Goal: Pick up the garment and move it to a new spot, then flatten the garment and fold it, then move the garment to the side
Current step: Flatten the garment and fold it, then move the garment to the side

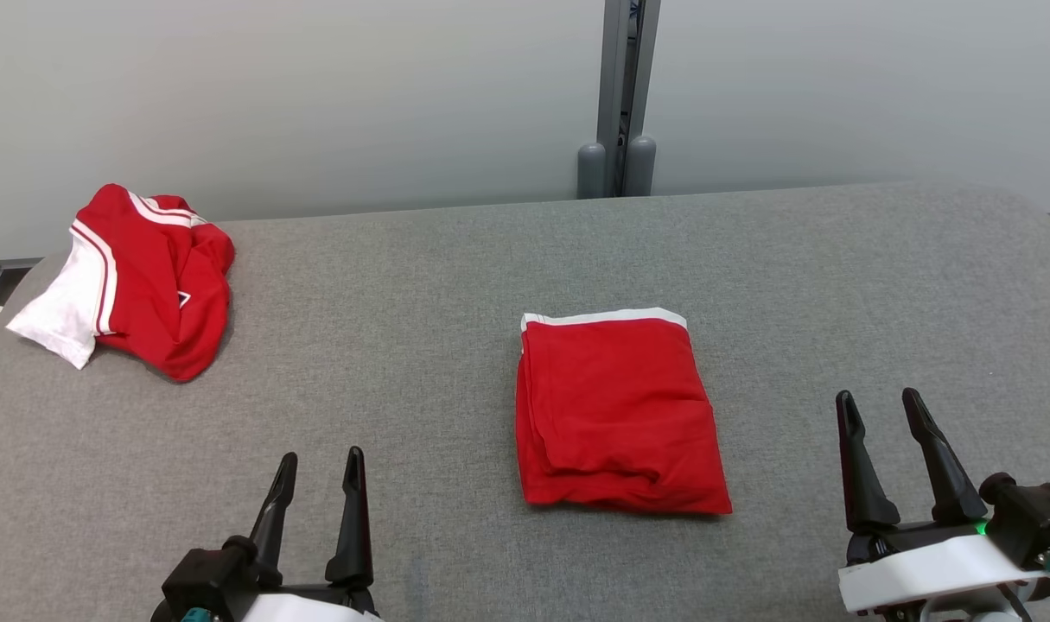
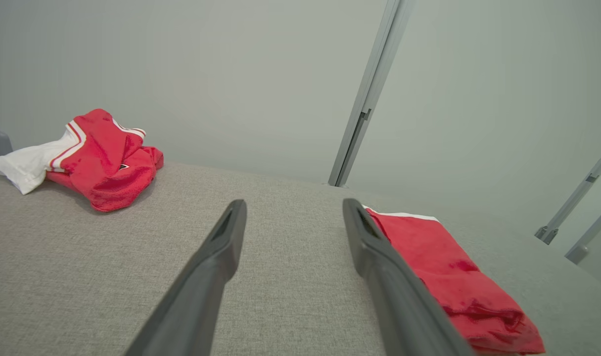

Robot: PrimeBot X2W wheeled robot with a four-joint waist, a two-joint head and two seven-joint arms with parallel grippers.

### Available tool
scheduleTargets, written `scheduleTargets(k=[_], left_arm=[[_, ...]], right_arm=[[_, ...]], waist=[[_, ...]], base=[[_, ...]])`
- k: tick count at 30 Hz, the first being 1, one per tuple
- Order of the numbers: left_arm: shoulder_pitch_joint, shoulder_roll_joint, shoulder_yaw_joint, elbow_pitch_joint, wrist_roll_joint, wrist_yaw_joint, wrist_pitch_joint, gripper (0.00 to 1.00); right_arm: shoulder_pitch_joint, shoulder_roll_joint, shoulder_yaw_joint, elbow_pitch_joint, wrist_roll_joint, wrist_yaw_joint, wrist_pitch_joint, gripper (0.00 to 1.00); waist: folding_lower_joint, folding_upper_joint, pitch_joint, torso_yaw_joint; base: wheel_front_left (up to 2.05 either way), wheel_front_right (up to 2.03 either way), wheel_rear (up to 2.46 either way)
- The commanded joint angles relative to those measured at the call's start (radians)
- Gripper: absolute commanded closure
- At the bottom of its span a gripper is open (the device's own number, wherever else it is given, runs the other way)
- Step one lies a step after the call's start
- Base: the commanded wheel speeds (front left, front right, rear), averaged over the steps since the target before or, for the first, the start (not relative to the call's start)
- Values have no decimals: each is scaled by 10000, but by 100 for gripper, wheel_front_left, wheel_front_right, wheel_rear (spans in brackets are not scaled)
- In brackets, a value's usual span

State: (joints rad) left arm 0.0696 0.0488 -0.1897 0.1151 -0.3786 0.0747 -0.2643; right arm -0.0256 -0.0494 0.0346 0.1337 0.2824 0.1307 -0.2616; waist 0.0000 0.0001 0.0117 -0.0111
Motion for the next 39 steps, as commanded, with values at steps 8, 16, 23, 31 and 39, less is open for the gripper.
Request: scheduleTargets(k=[8,16,23,31,39], left_arm=[[69,37,-83,44,52,30,0,0],[26,36,-113,59,50,39,0,0],[-85,36,-206,62,-1,60,0,0],[-273,37,-345,46,-41,79,0,0],[-620,40,-528,55,-140,128,-1,0]], right_arm=[[121,-28,40,98,44,3,-51,0],[158,-30,32,131,45,3,-28,0],[-135,-34,-153,441,141,3,490,0],[-1233,-271,-79,874,-278,3,2169,0],[-2778,-1392,654,2092,1221,5,5257,0]], waist=[[0,-1,-117,-12],[0,-1,-115,-5],[0,-1,-28,138],[0,-1,295,510],[0,-1,776,1129]], base=[[0,0,0],[0,0,0],[0,0,0],[0,0,0],[0,0,0]])
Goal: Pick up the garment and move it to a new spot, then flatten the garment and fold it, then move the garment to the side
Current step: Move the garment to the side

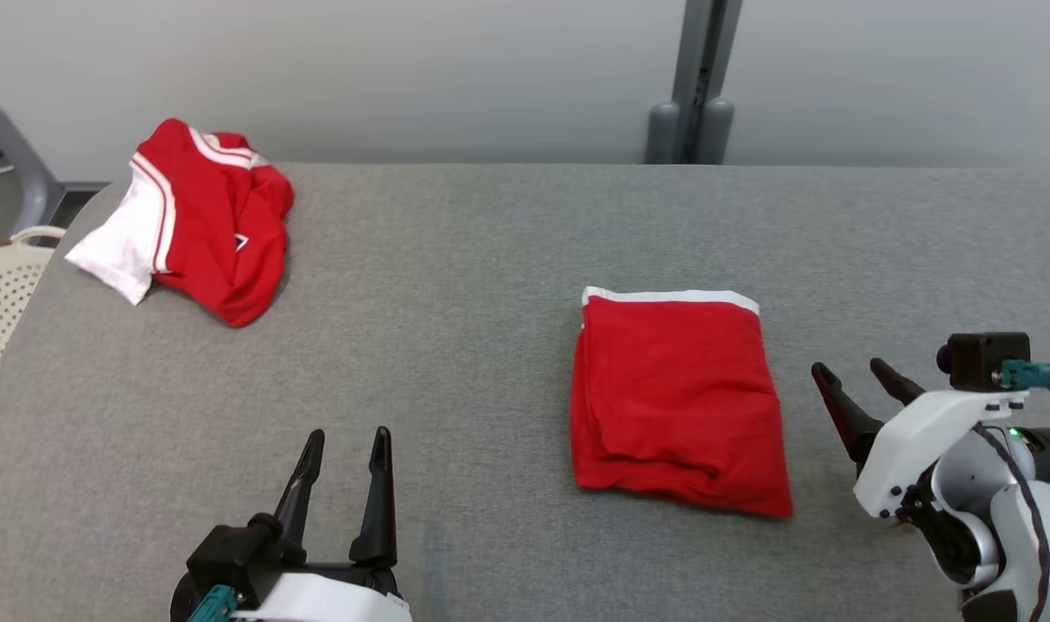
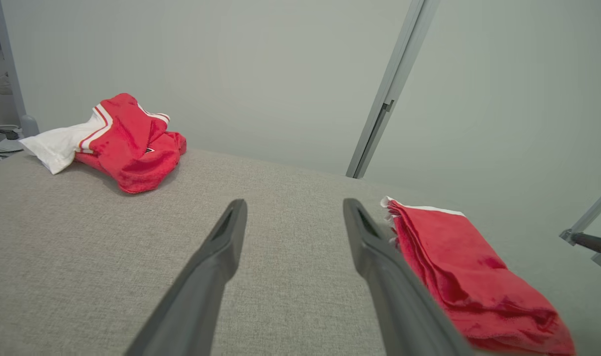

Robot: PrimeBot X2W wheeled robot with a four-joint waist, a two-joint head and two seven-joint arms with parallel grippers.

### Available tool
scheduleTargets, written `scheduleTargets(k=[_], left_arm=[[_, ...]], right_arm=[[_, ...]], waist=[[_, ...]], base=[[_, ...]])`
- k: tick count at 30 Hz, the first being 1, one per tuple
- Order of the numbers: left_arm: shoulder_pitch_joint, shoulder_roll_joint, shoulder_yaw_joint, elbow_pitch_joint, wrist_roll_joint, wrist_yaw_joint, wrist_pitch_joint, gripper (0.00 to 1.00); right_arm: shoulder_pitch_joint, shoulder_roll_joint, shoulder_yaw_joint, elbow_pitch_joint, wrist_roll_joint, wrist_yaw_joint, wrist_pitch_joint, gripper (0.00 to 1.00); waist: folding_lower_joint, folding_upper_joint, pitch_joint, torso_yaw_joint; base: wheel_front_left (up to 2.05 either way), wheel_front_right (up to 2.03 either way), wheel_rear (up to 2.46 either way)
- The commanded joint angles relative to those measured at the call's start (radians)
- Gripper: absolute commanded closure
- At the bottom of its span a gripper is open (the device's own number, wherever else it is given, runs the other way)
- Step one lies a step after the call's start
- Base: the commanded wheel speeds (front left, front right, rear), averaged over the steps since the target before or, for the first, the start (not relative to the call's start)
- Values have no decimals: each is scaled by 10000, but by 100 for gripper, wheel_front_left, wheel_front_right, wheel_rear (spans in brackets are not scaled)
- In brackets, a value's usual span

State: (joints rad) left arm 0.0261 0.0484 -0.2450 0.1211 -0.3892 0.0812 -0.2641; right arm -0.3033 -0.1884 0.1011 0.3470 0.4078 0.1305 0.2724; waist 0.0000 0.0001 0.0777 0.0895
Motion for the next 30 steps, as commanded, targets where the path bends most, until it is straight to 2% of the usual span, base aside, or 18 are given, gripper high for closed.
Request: scheduleTargets(k=[1,7,22,23,24,25,26,30], left_arm=[[-218,41,15,5,-43,65,-3,0],[-432,41,-51,19,-86,62,-2,0],[-798,41,-150,-29,-135,95,-2,0],[-799,41,-159,-29,-142,105,-2,0],[-800,39,-168,-28,-154,102,-2,0],[-803,39,-170,-27,-157,112,-2,0],[-809,41,-172,-34,-149,124,-2,0],[-855,39,-148,-106,-57,146,-3,0]], right_arm=[[-144,-111,78,150,225,5,219,0],[-820,-677,552,1163,1510,5,1533,0],[-2204,-1139,1557,3081,3166,5,2735,0],[-2264,-1167,1687,3091,3199,5,2702,24],[-2321,-1212,1822,3074,3248,5,2619,55],[-2364,-1249,1958,3044,3282,5,2575,69],[-2404,-1290,2082,3023,3355,5,2531,100],[-2710,-1591,2456,2941,3543,4,2290,100]], waist=[[0,-1,171,203],[0,-1,515,655],[0,-1,1094,1168],[0,-1,1112,1172],[0,-1,1129,1171],[0,-1,1143,1166],[0,-1,1155,1154],[0,-1,1270,982]], base=[[0,0,0],[0,0,0],[0,0,0],[0,0,0],[0,0,0],[0,0,0],[0,0,0],[0,0,0]])
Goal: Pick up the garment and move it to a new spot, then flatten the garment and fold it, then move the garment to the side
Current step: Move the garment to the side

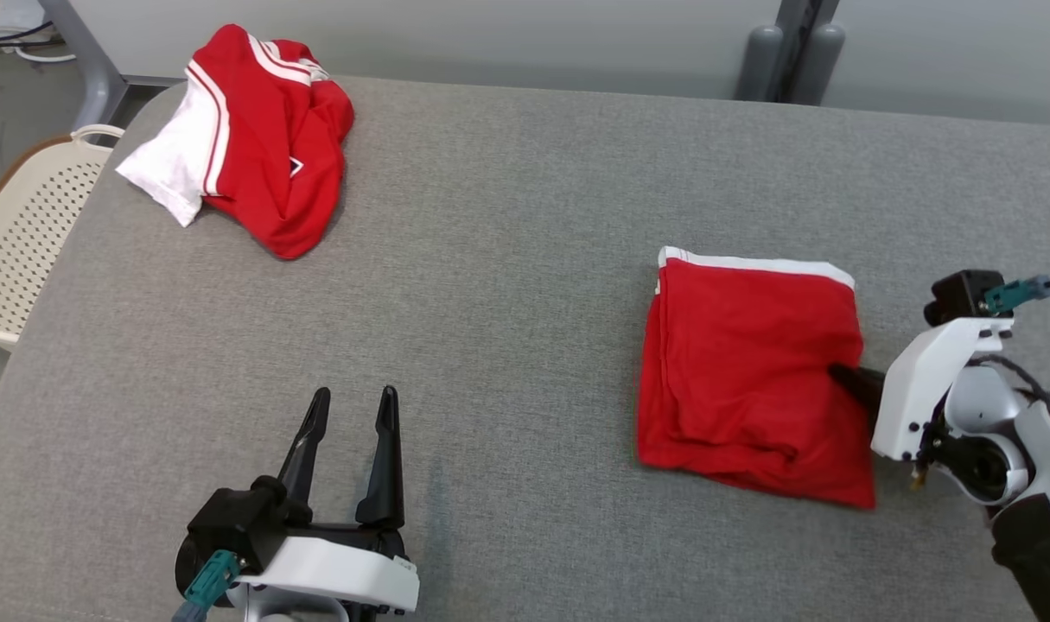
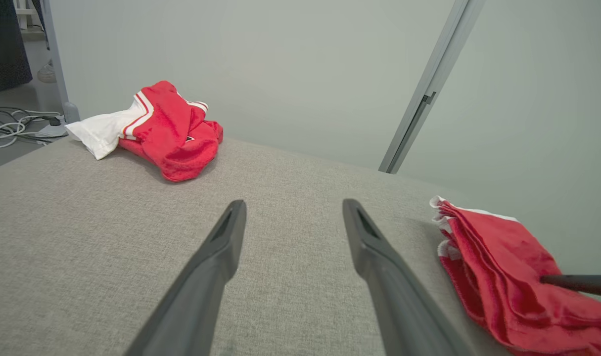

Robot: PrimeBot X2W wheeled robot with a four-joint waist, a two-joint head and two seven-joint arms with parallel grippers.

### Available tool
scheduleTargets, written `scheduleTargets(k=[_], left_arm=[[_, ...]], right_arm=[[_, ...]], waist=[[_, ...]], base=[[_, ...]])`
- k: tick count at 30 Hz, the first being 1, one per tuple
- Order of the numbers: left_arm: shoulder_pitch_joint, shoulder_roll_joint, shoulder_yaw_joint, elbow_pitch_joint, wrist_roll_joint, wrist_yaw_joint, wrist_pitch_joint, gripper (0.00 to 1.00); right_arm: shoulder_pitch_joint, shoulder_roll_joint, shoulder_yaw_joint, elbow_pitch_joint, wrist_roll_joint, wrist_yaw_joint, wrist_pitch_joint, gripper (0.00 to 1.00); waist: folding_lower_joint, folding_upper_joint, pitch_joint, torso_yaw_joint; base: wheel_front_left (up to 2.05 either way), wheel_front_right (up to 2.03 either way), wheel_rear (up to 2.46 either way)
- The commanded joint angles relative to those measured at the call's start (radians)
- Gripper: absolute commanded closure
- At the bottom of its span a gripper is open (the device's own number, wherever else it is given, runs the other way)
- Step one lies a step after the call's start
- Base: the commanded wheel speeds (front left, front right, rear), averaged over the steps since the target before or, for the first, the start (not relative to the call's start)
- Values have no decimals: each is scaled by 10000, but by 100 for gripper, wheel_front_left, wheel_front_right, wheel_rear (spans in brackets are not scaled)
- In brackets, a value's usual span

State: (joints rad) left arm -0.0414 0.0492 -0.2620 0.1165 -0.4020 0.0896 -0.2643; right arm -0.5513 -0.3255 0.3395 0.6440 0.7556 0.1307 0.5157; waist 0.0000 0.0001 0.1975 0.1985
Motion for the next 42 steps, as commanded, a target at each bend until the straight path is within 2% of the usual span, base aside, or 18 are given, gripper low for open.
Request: scheduleTargets(k=[1,7,13,22,28,34,40,42], left_arm=[[-179,33,12,-79,79,60,-1,0],[-335,32,-41,-156,207,-31,-1,0],[-548,32,-103,-220,459,-133,-1,0],[-888,103,-133,-9,1029,-428,-1,0],[-1078,236,-308,232,1249,-585,1,0],[-1129,346,-468,268,1343,-611,66,0],[-1191,381,-506,84,1394,-534,48,0],[-1212,379,-520,-17,1392,-509,33,0]], right_arm=[[-282,-304,143,-28,79,3,-235,100],[-632,-761,516,68,16,3,-631,100],[-1066,-1081,831,230,-19,3,-1103,100],[-1982,-867,1417,705,25,3,-1736,100],[-2545,-532,1743,1329,127,3,-2313,100],[-3028,-343,2140,1977,327,3,-3053,100],[-3568,-684,2528,2738,46,3,-3517,100],[-3970,-1061,2606,3175,-95,3,-3639,100]], waist=[[0,-1,102,-179],[0,-1,283,-705],[0,-1,590,-1843],[0,-1,1134,-4189],[0,-1,1321,-5269],[0,-1,1452,-5503],[0,-1,1576,-4983],[0,-1,1703,-4608]], base=[[0,0,0],[0,0,0],[0,0,0],[0,0,0],[0,0,0],[0,0,0],[0,0,0],[0,0,0]])
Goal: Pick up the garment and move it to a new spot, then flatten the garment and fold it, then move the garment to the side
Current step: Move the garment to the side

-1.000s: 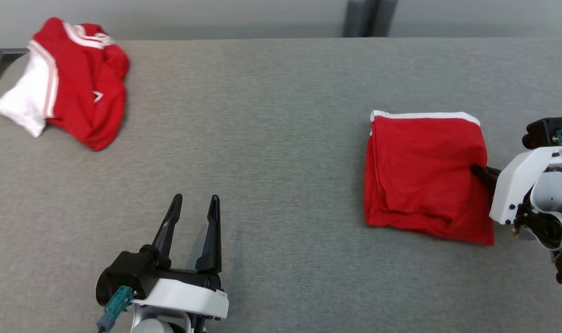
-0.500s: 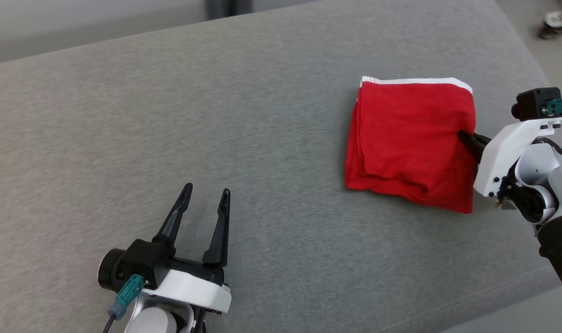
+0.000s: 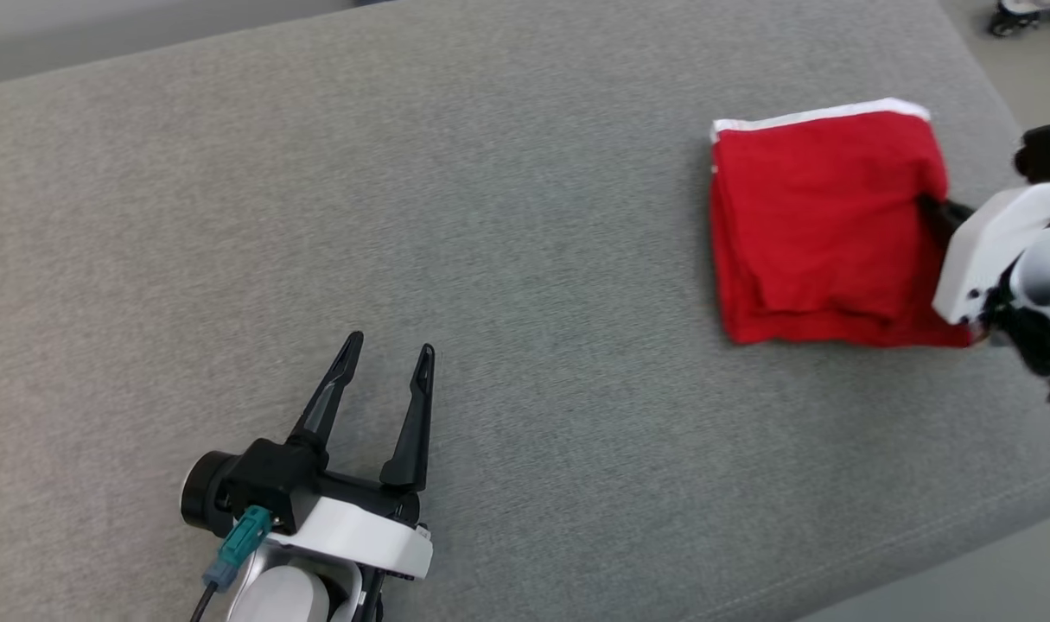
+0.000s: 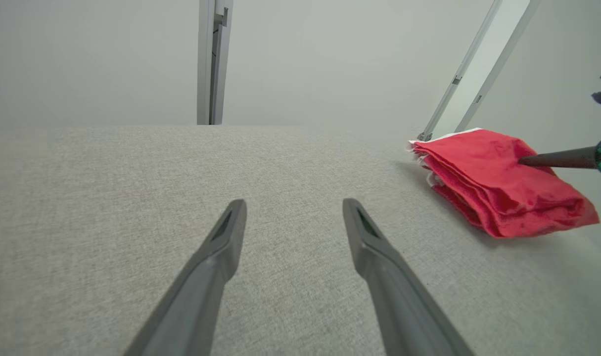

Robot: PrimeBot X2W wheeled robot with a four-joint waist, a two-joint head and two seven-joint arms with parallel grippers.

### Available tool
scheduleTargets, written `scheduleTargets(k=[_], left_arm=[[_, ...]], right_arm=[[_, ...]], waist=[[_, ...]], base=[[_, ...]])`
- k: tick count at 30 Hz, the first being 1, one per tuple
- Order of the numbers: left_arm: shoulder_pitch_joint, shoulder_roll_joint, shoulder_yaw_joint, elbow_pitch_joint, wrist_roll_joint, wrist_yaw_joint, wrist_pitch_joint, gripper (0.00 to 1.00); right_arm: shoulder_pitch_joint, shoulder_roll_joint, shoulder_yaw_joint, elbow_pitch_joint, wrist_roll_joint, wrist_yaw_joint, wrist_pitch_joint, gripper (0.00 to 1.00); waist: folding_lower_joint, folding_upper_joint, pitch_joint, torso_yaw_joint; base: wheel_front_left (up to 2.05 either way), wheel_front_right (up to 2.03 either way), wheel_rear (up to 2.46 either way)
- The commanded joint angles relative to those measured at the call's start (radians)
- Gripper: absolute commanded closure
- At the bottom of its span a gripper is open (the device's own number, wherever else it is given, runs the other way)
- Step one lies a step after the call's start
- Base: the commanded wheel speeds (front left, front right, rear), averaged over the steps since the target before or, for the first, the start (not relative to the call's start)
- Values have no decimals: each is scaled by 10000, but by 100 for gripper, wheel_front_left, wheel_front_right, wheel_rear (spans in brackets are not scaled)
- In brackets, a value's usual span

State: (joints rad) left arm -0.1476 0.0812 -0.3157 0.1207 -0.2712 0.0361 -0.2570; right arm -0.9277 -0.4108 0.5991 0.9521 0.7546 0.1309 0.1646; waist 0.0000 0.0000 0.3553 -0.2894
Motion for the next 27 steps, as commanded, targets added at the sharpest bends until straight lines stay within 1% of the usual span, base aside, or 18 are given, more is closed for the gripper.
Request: scheduleTargets(k=[1,4,5,10,16,22,27], left_arm=[[-157,56,19,-97,77,38,-45,0],[-172,58,23,-189,92,78,-62,0],[-172,58,23,-189,92,78,-62,0],[-190,34,5,-295,112,96,-75,0],[-299,58,74,-455,156,162,-87,0],[-309,28,76,-521,177,128,-97,0],[-346,-14,89,-553,178,153,-89,0]], right_arm=[[-368,-329,50,268,-191,1,-170,100],[-857,-752,253,777,-686,1,-286,100],[-857,-752,253,777,-686,1,-286,100],[-1605,-1280,266,1551,-1117,0,-465,100],[-2491,-1774,318,2360,-1633,0,-583,100],[-3102,-2049,222,2980,-2041,0,-759,100],[-3162,-2164,205,3231,-2421,0,-847,100]], waist=[[0,0,171,396],[0,0,322,779],[0,0,322,779],[0,0,644,1337],[0,0,1138,1760],[0,0,1424,2019],[0,0,1462,2121]], base=[[0,0,0],[0,0,0],[0,0,0],[0,0,0],[0,0,0],[0,0,0],[0,0,0]])
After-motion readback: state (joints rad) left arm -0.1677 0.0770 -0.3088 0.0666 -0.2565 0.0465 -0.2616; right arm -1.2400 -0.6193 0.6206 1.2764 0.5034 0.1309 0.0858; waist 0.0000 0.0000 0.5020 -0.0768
